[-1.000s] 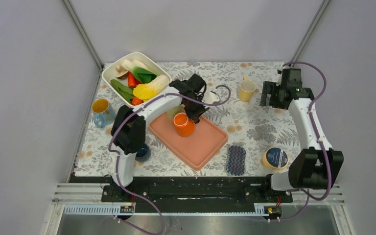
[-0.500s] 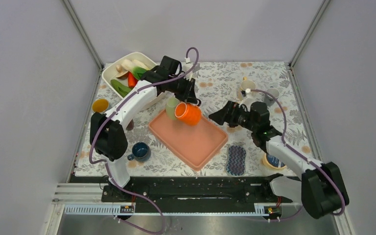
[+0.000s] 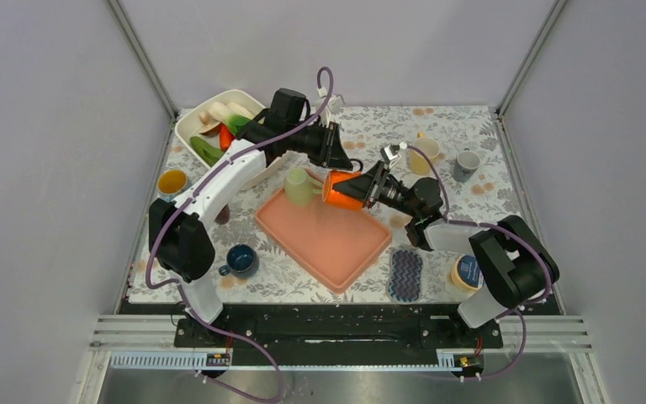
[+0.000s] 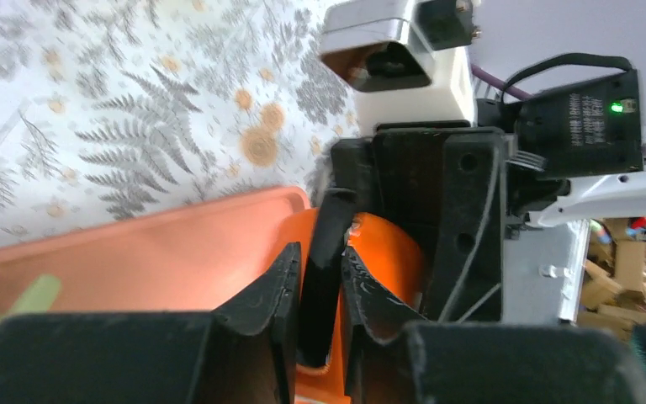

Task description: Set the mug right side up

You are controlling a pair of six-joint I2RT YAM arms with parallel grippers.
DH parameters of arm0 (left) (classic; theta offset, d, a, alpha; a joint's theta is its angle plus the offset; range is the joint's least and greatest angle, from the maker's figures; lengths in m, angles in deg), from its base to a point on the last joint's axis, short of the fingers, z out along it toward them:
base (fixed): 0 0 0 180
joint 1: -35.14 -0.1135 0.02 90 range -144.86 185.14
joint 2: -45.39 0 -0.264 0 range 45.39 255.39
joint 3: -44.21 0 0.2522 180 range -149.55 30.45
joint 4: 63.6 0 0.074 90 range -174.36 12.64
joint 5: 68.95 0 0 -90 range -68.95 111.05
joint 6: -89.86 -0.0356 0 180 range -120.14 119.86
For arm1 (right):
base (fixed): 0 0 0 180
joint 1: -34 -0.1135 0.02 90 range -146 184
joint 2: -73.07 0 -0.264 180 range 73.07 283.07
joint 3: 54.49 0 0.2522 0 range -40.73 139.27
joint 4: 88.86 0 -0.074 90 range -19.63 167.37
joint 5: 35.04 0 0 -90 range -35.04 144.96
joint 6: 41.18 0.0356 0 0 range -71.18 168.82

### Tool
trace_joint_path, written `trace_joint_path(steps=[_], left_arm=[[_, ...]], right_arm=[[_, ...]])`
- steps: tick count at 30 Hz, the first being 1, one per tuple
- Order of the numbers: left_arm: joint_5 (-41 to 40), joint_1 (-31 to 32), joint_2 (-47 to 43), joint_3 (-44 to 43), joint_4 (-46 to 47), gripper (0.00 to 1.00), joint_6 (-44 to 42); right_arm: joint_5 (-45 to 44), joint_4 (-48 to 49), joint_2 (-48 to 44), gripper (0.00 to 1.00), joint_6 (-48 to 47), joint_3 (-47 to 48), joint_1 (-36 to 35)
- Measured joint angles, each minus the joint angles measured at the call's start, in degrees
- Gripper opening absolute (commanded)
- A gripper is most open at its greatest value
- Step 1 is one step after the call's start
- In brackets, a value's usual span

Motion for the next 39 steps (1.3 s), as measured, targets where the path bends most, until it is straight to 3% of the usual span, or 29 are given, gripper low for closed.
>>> trace_joint_path(steps=[2, 3, 6, 8, 9, 14, 19, 24, 33, 39], left_arm=[[0.8, -0.6, -0.4, 0.1, 1.4, 0.00, -0.4], [1.1, -1.1, -0.6, 0.2, 2.0, 0.04, -0.6], [1.0, -1.4, -1.7, 0.3, 2.8, 0.62, -0.4], [-0.4, -1.0, -2.4, 0.4, 2.5, 0.93, -0.9], [-2.1, -0.6, -3.0, 0.4, 1.7, 0.98, -0.8], [-11.3, -0.4, -5.2, -0.8, -2.6, 0.99, -4.1], [-21.4, -2.5, -7.3, -1.6, -3.9, 0.99, -9.7], [-27.3, -2.9, -9.8, 0.4, -4.3, 0.99, -16.0], [-29.9, -2.4, -10.7, 6.1, -9.2, 0.99, -29.6], [-30.4, 0.2, -10.6, 6.5, -12.7, 0.99, -39.0]], right_arm=[[0.2, 4.7, 0.5, 0.00, 4.5, 0.6, 0.1], [0.0, 5.6, 0.0, 0.00, 4.9, 1.0, 0.2], [-0.2, 1.2, -3.0, 0.00, 2.8, 2.1, 0.7], [0.1, -5.7, -6.4, 0.00, -2.8, 2.8, 0.7], [0.0, -10.4, -8.4, 0.00, -6.1, 3.0, 0.8], [-3.1, -38.6, -16.6, 0.00, -24.7, 7.6, 4.0], [-13.2, -63.8, -20.4, 0.00, -42.6, 15.1, 11.5], [-27.0, -83.4, -18.1, 0.00, -56.6, 22.5, 19.3], [-39.3, -96.1, -1.2, 0.00, -65.5, 32.7, 43.1], [-39.0, -98.1, 12.3, 0.00, -65.9, 38.7, 46.6]])
